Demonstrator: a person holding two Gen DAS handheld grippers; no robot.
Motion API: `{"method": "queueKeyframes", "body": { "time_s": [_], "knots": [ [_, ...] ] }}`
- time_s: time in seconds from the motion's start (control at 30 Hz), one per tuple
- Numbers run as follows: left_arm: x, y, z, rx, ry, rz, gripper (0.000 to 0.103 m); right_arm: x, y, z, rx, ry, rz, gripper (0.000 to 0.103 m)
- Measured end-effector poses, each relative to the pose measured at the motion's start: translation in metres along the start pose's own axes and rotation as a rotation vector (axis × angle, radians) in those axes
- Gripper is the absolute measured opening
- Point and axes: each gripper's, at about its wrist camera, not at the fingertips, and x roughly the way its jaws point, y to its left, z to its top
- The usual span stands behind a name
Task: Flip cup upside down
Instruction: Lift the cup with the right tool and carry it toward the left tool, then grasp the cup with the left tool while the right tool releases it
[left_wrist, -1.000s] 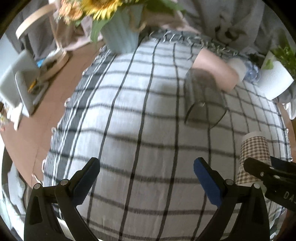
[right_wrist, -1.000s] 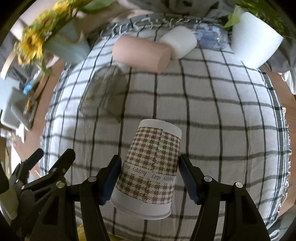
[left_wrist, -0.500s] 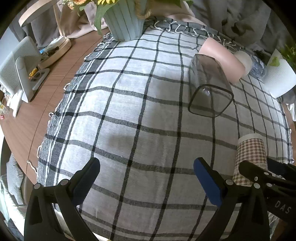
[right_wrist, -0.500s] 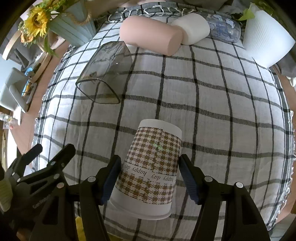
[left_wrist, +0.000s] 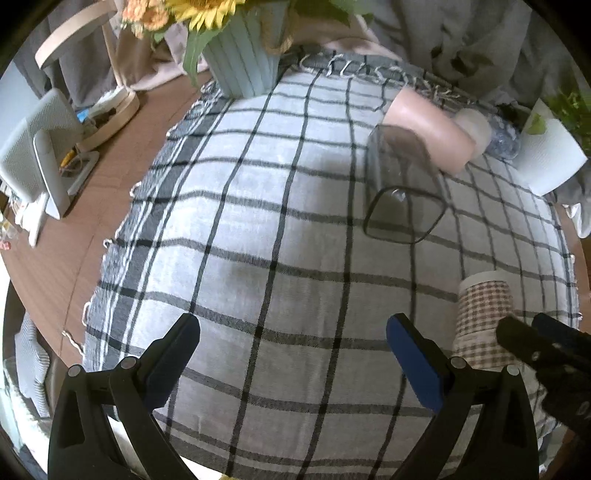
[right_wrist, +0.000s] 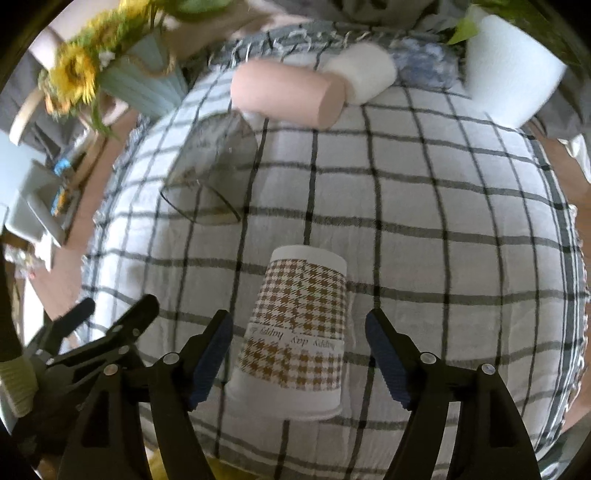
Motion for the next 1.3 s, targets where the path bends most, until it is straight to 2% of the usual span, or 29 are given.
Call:
{"method": "queueKeyframes", "body": {
  "time_s": [0.23,0.37,0.57,0.8,0.9,0.97,1.2,1.27,1.3],
  "knots": [
    [-0.030,-0.023,0.010,0.086,-0.036,-0.081,0.103,-0.045,-0.021,-0.010,0.122,-0.113,-0.002,0.074],
    [-0.039,-0.048,0.015,0.168,-0.043,-0.112,0.103,-0.065,-0.042,-0.017,0.204,-0.167,-0.029,0.074],
    [-0.023,-0.088,0.026,0.249,0.070,-0.214,0.101,-0.082,-0.079,-0.026,0.345,-0.225,-0.046,0.074],
    [0.005,-0.127,0.031,0.288,0.203,-0.256,0.097,-0.089,-0.109,-0.040,0.455,-0.256,-0.050,0.074],
    [0.018,-0.140,0.032,0.290,0.247,-0.255,0.092,-0.089,-0.119,-0.046,0.489,-0.263,-0.050,0.074],
    [0.030,-0.148,0.032,0.294,0.281,-0.231,0.083,-0.089,-0.124,-0.048,0.504,-0.265,-0.055,0.074],
    [0.056,-0.166,0.030,0.314,0.341,-0.180,0.073,-0.088,-0.134,-0.054,0.545,-0.271,-0.067,0.074],
    [0.059,-0.168,0.028,0.312,0.350,-0.184,0.060,-0.086,-0.136,-0.055,0.549,-0.266,-0.069,0.075],
    [0.059,-0.168,0.026,0.316,0.351,-0.183,0.057,-0.086,-0.136,-0.056,0.551,-0.263,-0.071,0.075]
  ]
}}
